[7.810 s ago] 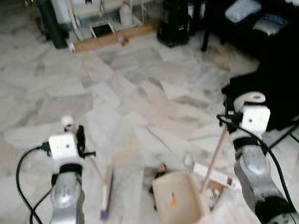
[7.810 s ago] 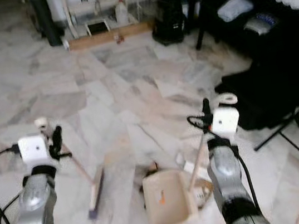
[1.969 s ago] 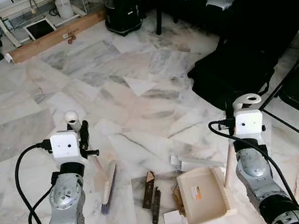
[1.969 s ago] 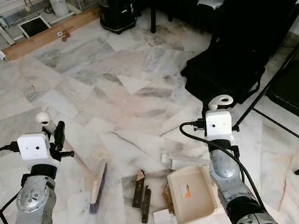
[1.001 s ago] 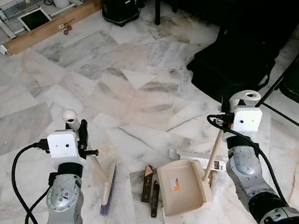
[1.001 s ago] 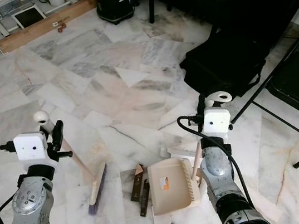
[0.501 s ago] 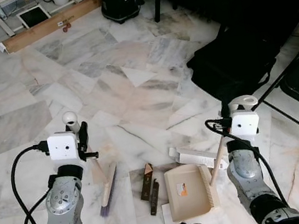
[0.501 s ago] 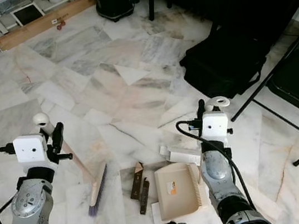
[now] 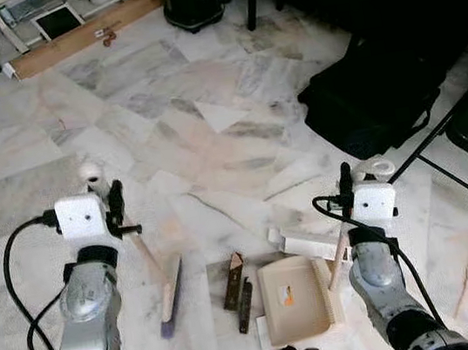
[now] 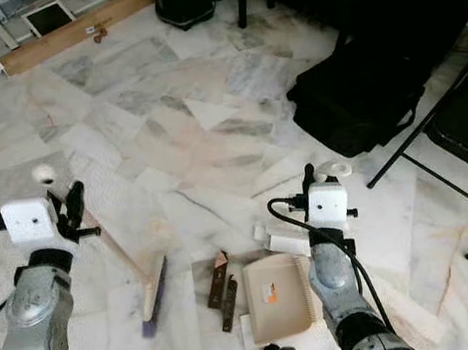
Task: Sweep floor
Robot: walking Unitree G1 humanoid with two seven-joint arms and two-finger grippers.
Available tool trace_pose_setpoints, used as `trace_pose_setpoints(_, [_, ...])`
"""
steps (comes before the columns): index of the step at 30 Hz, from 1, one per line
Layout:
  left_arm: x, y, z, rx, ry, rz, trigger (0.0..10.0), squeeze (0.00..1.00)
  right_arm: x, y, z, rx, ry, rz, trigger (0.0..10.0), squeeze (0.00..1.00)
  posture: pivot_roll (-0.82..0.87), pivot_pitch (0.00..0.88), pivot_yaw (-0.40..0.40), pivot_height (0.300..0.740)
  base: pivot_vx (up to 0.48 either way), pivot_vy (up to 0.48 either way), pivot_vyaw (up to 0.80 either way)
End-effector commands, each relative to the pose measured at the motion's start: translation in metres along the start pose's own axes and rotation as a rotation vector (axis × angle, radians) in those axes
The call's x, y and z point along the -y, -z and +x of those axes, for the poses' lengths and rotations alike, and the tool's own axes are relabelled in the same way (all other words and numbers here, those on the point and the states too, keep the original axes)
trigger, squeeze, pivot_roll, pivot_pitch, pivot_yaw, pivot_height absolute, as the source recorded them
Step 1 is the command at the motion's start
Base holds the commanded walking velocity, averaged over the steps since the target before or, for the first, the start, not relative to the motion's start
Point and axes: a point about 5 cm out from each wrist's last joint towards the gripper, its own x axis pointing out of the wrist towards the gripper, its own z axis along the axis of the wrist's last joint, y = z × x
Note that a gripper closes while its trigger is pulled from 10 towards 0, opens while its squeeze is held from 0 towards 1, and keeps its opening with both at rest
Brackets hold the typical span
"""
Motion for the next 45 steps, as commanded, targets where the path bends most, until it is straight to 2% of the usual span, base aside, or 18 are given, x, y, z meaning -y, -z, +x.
trace_pose_setpoints(1, [-0.001, 0.001, 0.002, 0.015, -0.016, -0.009, 10.0, 0.00, 0.006, 0.014, -0.011, -0.067, -0.002, -0.037, 10.0, 0.00, 0.20, 0.272, -0.026, 0.740, 0.000, 0.000, 0.00])
trace_pose_setpoints(4, [0.003, 0.002, 0.005, 0.008, -0.007, -0.029, 10.0, 0.00, 0.008, 0.014, -0.010, -0.066, 0.001, -0.042, 10.0, 0.00, 0.20, 0.274, -0.025, 0.740, 0.000, 0.000, 0.00])
trace_pose_setpoints(7, [0.013, 0.008, 0.006, -0.036, 0.043, -0.076, 10.0, 0.00, 0.010, 0.014, -0.010, -0.063, 0.005, -0.049, 10.0, 0.00, 0.19, 0.276, -0.025, 0.740, 0.000, 0.000, 0.00])
trace_pose_setpoints(9, [0.021, 0.014, 0.005, -0.077, 0.087, -0.129, 10.0, 0.00, 0.010, 0.014, -0.010, -0.057, 0.006, -0.051, 10.0, 0.00, 0.19, 0.276, -0.026, 0.740, 0.000, 0.000, 0.00])
trace_pose_setpoints(10, [0.021, 0.014, 0.005, -0.077, 0.087, -0.129, 10.0, 0.00, 0.010, 0.014, -0.010, -0.057, 0.006, -0.051, 10.0, 0.00, 0.19, 0.276, -0.026, 0.740, 0.000, 0.000, 0.00])
trace_pose_setpoints(18, [0.037, 0.028, -0.002, -0.217, 0.197, -0.298, 10.0, 0.00, 0.010, 0.011, -0.006, -0.043, 0.004, -0.063, 10.0, 0.00, 0.18, 0.277, -0.029, 0.740, 0.000, 0.000, 0.00])
trace_pose_setpoints(20, [0.039, 0.028, -0.003, -0.229, 0.208, -0.314, 10.0, 0.00, 0.011, 0.011, -0.006, -0.043, 0.004, -0.065, 10.0, 0.00, 0.18, 0.276, -0.029, 0.740, 0.000, 0.000, 0.00])
trace_pose_setpoints(27, [0.053, 0.017, -0.005, -0.278, 0.264, -0.467, 10.0, 0.00, 0.010, 0.011, -0.005, -0.046, 0.001, -0.074, 10.0, 0.00, 0.19, 0.275, -0.033, 0.740, 0.000, 0.000, 0.00])
trace_pose_setpoints(33, [0.063, 0.000, -0.004, -0.249, 0.304, -0.577, 10.0, 0.00, 0.007, 0.011, -0.005, -0.047, -0.007, -0.087, 10.0, 0.00, 0.19, 0.271, -0.035, 0.740, 0.000, 0.000, 0.00])
trace_pose_setpoints(37, [0.070, -0.012, -0.004, -0.240, 0.367, -0.597, 10.0, 0.00, 0.005, 0.010, -0.004, -0.047, -0.016, -0.117, 10.0, 0.00, 0.19, 0.268, -0.033, 0.740, 0.000, 0.000, 0.00])
trace_pose_setpoints(45, [0.074, -0.020, -0.006, -0.252, 0.417, -0.620, 10.0, 0.00, 0.003, 0.010, -0.003, -0.048, -0.018, -0.136, 10.0, 0.00, 0.20, 0.262, -0.032, 0.740, 0.000, 0.000, 0.00])
